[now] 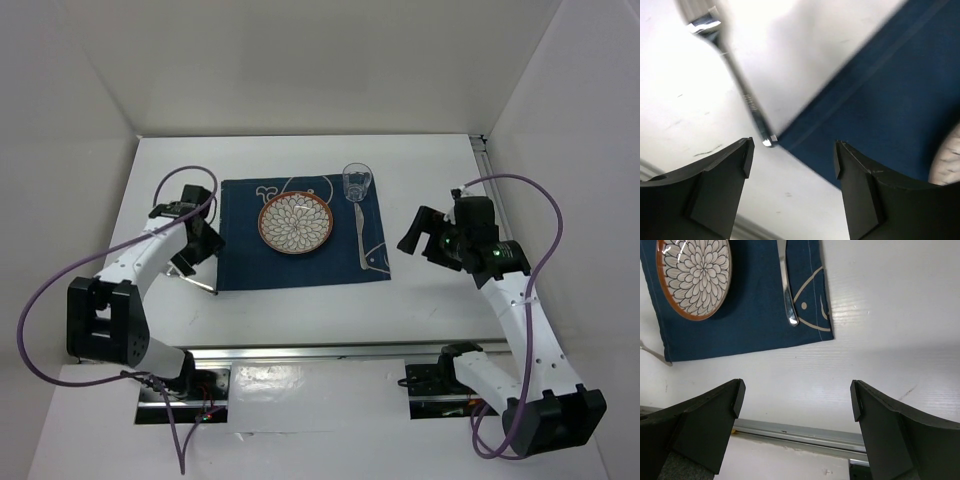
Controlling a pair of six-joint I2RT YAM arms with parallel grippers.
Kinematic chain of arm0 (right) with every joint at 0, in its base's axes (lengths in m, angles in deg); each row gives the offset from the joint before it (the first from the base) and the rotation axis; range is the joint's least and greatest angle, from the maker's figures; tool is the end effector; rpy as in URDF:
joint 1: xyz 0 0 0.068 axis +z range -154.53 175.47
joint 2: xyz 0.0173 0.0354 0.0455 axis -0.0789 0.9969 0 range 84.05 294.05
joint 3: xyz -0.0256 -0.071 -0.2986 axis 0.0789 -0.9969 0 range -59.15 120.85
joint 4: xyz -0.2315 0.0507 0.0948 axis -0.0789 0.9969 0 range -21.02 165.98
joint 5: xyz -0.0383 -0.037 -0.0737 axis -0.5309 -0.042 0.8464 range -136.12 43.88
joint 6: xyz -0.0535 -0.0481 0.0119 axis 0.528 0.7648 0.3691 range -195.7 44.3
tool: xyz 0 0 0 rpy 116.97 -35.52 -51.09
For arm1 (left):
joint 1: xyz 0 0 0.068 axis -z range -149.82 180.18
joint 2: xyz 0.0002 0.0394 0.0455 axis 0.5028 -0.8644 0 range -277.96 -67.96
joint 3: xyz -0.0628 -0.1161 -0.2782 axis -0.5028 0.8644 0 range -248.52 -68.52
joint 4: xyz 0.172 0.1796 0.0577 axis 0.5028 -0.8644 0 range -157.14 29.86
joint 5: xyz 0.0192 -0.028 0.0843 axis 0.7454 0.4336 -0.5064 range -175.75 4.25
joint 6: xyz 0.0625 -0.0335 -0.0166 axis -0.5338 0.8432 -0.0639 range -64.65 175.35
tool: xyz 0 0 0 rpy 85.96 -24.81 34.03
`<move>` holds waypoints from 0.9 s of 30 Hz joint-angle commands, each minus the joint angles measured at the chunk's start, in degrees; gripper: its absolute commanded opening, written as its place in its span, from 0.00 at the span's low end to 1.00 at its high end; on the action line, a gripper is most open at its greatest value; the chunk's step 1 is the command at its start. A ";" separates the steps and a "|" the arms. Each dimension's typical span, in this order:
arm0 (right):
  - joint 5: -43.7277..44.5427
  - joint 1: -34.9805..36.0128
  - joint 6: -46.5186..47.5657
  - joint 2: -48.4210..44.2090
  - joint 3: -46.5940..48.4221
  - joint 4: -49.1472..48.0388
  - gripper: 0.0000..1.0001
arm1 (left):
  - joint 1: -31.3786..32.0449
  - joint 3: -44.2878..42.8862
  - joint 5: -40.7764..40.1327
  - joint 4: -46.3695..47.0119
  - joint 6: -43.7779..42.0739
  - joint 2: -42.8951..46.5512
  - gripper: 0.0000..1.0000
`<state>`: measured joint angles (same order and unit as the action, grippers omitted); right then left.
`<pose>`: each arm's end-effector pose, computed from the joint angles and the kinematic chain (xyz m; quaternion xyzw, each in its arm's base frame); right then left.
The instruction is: Set the dinner table for one person
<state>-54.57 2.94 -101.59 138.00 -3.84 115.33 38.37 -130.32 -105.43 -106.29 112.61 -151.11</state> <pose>0.1724 0.0317 0.3270 0.1196 0.9140 0.1747 0.3461 0.2784 -0.0193 0.2596 -0.4316 0.8653 0.0371 0.2523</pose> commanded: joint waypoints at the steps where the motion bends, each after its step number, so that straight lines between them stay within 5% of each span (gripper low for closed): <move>1: -2.27 0.09 -0.30 -0.25 -0.11 -2.84 1.00 | -2.81 1.85 2.28 -0.52 0.14 1.42 0.81; 6: -2.27 0.09 -0.30 0.80 -0.11 -3.36 1.00 | -12.31 6.60 6.49 4.66 -0.56 -1.65 0.69; 15: -2.28 0.62 0.75 1.86 0.41 -3.37 1.00 | -16.44 8.45 7.99 9.93 0.14 -9.20 0.67; 22: -2.27 0.62 0.75 2.38 0.41 -3.90 1.00 | -19.08 8.45 7.90 11.08 -0.56 -14.48 0.55; 26: -2.27 0.62 0.75 3.00 0.41 -4.42 1.00 | -19.61 8.45 7.38 11.61 -0.56 -15.89 0.36; 27: -2.27 0.62 0.75 3.52 0.41 -4.42 1.00 | -20.13 8.45 7.38 11.61 -0.56 -15.90 0.22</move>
<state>-56.64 3.20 -101.54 141.11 -4.05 113.97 19.07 -123.59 -97.13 -97.63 112.26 -163.03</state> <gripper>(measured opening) 0.999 0.277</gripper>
